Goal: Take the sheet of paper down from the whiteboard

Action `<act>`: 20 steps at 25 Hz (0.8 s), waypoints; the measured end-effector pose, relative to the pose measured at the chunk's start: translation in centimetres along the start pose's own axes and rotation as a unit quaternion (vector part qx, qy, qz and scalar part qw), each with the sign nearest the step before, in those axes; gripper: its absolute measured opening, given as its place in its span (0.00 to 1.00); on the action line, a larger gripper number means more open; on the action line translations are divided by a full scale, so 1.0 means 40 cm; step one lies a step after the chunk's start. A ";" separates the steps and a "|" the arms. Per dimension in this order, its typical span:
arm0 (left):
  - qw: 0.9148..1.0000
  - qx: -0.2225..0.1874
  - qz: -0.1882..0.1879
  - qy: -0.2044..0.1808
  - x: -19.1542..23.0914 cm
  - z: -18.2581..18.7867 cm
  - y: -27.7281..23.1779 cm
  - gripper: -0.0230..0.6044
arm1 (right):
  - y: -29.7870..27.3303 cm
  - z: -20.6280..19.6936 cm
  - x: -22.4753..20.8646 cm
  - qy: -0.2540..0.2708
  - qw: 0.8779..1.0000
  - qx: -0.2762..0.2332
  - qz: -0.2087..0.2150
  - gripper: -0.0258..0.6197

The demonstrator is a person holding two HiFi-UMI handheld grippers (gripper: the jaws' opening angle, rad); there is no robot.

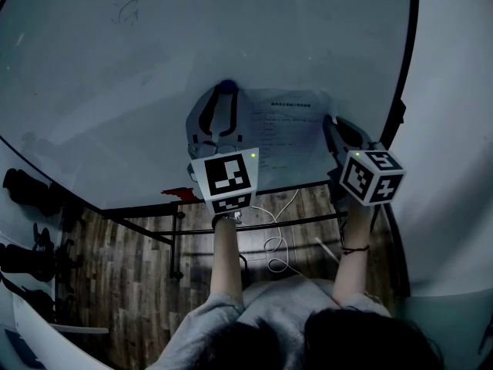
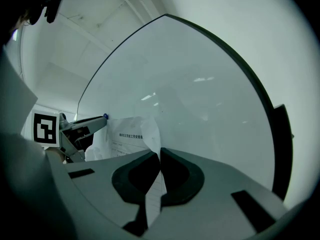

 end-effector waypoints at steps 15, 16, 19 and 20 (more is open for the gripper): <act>0.999 -0.003 -0.013 0.036 0.003 -0.012 0.011 0.21 | 0.001 -0.003 -0.001 0.005 1.000 0.001 0.016 0.04; 0.999 -0.001 -0.012 0.038 0.002 -0.014 0.014 0.21 | 0.003 -0.004 -0.002 0.005 1.000 0.002 0.017 0.04; 0.999 0.002 -0.010 0.052 0.001 -0.023 0.024 0.21 | 0.005 -0.006 -0.005 0.005 1.000 0.000 0.020 0.04; 0.998 0.004 -0.008 0.058 0.001 -0.028 0.027 0.21 | 0.005 -0.007 -0.006 0.005 1.000 0.000 0.021 0.04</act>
Point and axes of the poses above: the fingertips, and each gripper's own axes: y backward along the fingers, x to its left, z out of its top, the point moved 10 cm from there along y, backward along the fingers, and after that the axes turned 5 degrees about y, right-handed, at the moved point
